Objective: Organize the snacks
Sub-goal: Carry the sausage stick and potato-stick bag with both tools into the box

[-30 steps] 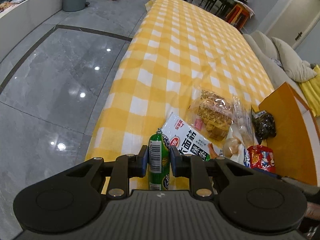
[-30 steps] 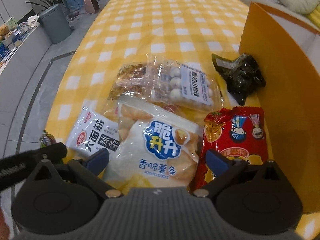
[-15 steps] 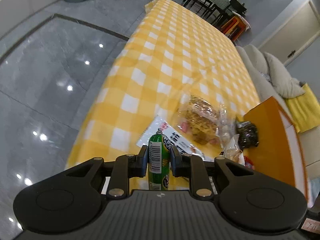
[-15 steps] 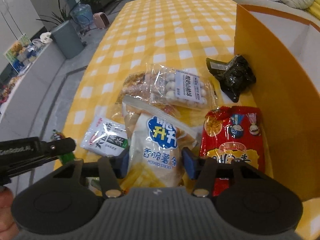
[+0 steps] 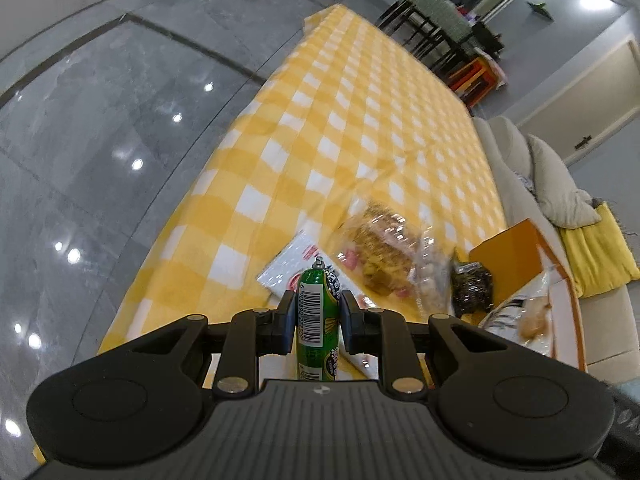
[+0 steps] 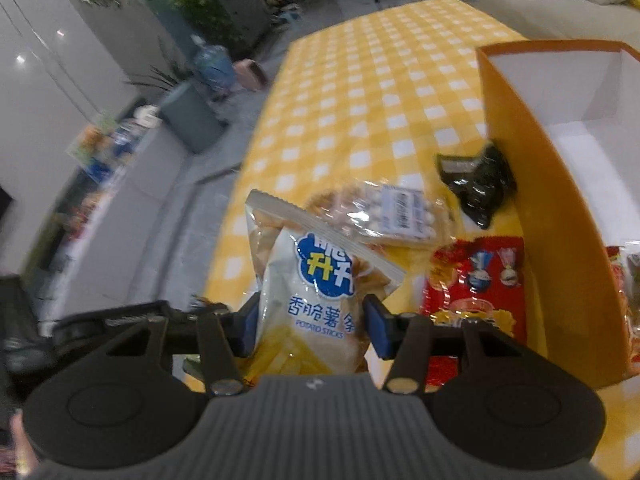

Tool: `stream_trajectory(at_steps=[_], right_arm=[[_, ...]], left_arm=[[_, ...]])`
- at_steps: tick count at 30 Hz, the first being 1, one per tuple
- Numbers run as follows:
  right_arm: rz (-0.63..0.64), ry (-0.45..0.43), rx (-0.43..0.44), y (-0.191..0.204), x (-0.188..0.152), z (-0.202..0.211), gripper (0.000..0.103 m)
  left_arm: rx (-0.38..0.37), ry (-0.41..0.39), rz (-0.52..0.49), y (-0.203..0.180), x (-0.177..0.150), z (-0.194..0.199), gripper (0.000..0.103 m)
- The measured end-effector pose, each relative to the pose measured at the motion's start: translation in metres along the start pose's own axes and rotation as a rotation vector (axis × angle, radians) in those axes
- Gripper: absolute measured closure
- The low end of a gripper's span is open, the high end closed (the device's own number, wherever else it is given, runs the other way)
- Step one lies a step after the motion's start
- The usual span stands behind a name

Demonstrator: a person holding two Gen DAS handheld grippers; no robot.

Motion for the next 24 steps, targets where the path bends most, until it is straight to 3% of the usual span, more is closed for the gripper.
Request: stream_trajectory(at_steps=[3,9,16,20,24], right_arm=[[-0.027,-0.002,0.097,-0.002,0.009,0.021,0.051],[0.040,-0.085,0.141,-0.007,0.037,0.073,0.052],[0.160,-0.242,0.070,-0.035,0.073,0.143,0.052],[0.166,-0.280,0.045,-0.066,0.091,0.169,0.052],[0.215,-0.285,-0.051,-0.105,0.101,0.181,0.052]], left_arm=[[0.006,-0.047,-0.007,-0.006,0.007,0.017,0.079],[0.022,-0.149,-0.057,-0.046,0.022,0.055,0.079],[0.003,-0.211,-0.167,-0.120,0.031,0.079,0.079],[-0.034,-0.203,-0.213,-0.163,0.029,0.080,0.079],[-0.086,-0.174,-0.262,-0.206,0.021,0.072,0.079]])
Point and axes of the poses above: each gripper's, at about its wrist camera, not at the fingertips, and z roughly against the way its jaws point, y to its left, x to its top, the point moved 3 cm from there along -z, roughly the way its jaws point, and after that the axes turned 9 degrees about -z, right-handed, at the moved point
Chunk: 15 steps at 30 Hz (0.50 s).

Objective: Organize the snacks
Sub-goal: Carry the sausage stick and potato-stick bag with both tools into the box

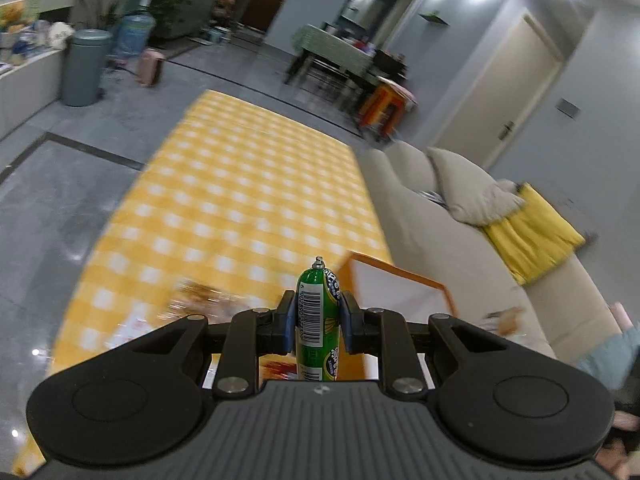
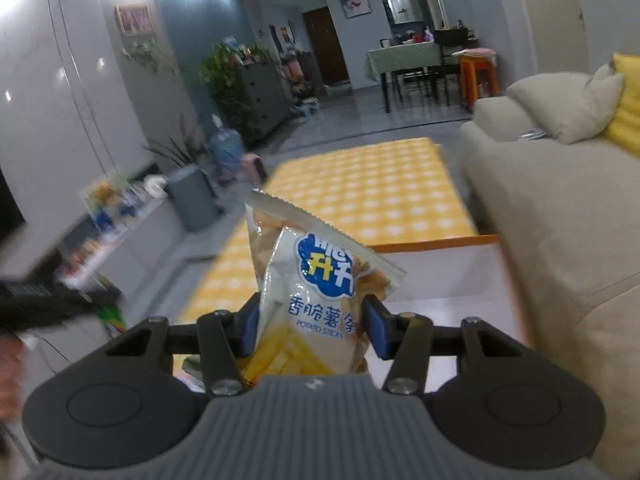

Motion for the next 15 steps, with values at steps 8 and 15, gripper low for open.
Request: stream_trajectory(at_steps=[8,15], right_arm=[[0.058,0.162,-0.146,-0.069,-0.033,-0.046,0.052],[0.085,0.225,-0.227,-0.090,-0.054,-0.071,0.052]], left_arm=[[-0.080,0.097,-0.043,-0.074,-0.019,-0.048,0.079],[-0.099,0.180,-0.047,-0.110,-0.044,-0.090,0.079]])
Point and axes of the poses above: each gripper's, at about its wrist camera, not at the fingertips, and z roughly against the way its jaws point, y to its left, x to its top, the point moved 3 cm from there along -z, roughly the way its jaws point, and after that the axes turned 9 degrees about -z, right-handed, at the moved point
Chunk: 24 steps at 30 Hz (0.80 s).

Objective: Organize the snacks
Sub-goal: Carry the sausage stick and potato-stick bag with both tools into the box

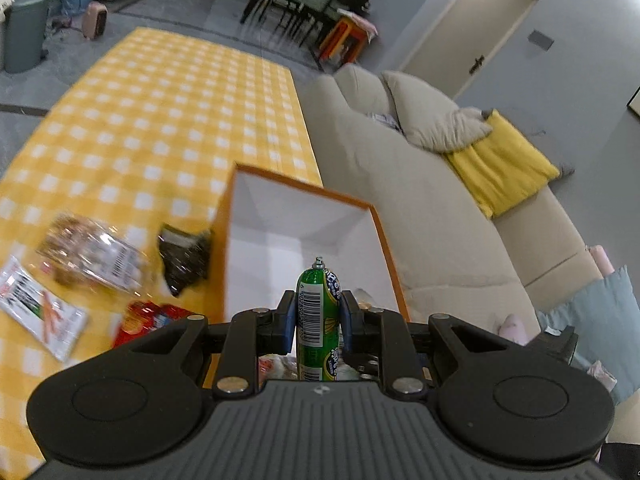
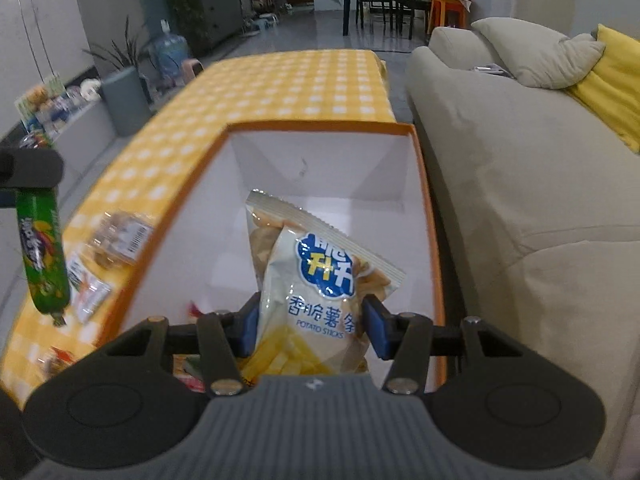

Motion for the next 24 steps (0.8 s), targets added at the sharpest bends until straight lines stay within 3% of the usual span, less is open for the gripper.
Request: stream_trajectory(at_steps=[8,14,21,24], right_arm=[[0.109,0.124,-0.080,-0.005,-0.012,-0.030,0.052],[0.191,0.153,-0.103,-0.002,-0.016,-0.037,0.047],[0.135,0.130,-0.068,-0.005,-0.009,-0.024,0.034],[0.050,0.084,0.020,-0.020,0.002,-0.006,0.034]], left_arm=[[0.016,0.067,-0.015,-0.016,-0.010,-0.031,0.079],[0.032,0.088,-0.014,-0.018,-0.013,-0.038,0.079],[0.042,0.084,-0.013,-0.017,-0.012,-0.032,0.079],[0.054,0.077,-0.011,-0.017,-0.009,-0.028,0.079]])
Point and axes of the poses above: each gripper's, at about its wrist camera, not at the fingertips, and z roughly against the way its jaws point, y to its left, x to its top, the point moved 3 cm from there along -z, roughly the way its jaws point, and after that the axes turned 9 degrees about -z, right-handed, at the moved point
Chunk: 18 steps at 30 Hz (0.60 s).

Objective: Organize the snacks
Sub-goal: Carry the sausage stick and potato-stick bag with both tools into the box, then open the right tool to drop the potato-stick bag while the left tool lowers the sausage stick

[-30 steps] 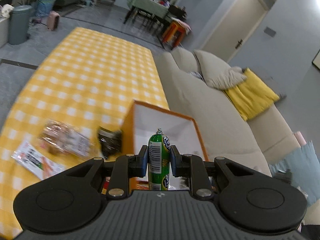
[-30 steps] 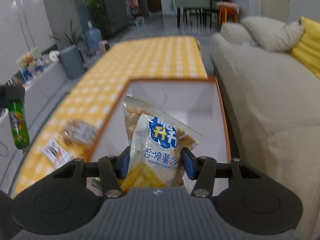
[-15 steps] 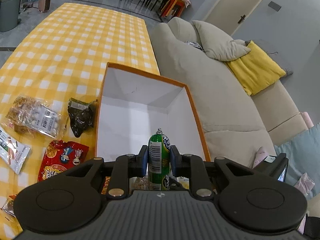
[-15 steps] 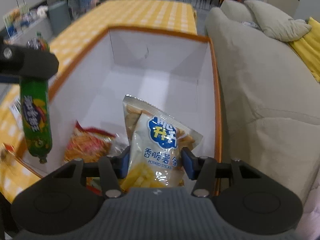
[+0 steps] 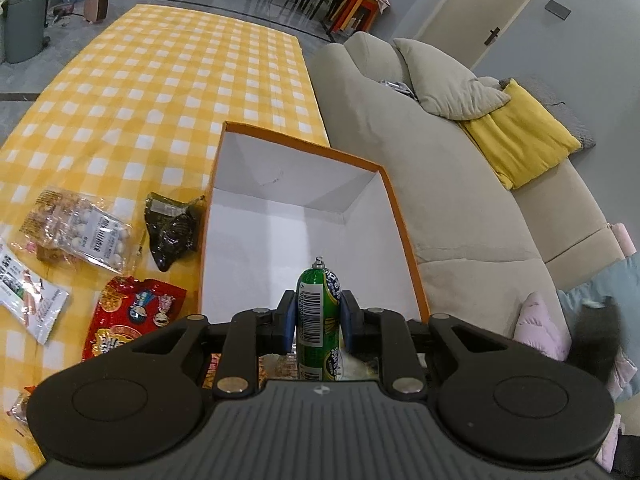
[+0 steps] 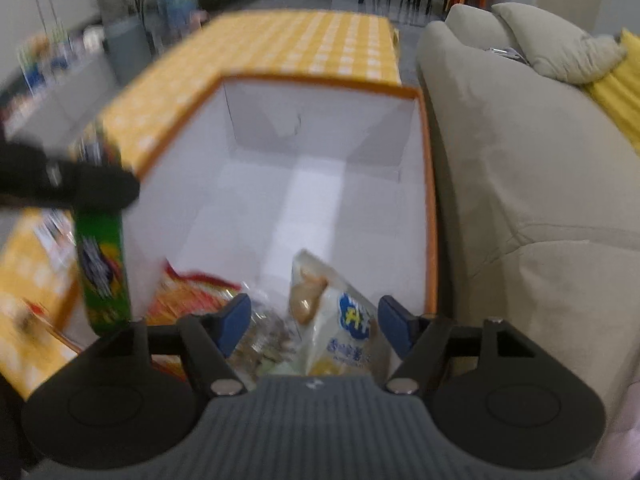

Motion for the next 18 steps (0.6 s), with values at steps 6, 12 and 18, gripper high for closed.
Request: stream_trajectory(at_steps=[6,12,18], right_arm=[[-0.153,-0.050,0.169,-0.032,0.009,0.028,0.081],[-0.109,0.055,0.128,-0.018,0.005,0.003,0.091],[0.028,0.148,-0.101,0.008,0.009,-0.027,0.099]], left_arm=[[0.006,-0.023,0.017,0.005,-0.001,0.010,0.079],[-0.012,-0.025,0.040,0.011,-0.009,0.013,0.079],[-0.048,-0.013,0.063,0.022,-0.020,0.014,0.079]])
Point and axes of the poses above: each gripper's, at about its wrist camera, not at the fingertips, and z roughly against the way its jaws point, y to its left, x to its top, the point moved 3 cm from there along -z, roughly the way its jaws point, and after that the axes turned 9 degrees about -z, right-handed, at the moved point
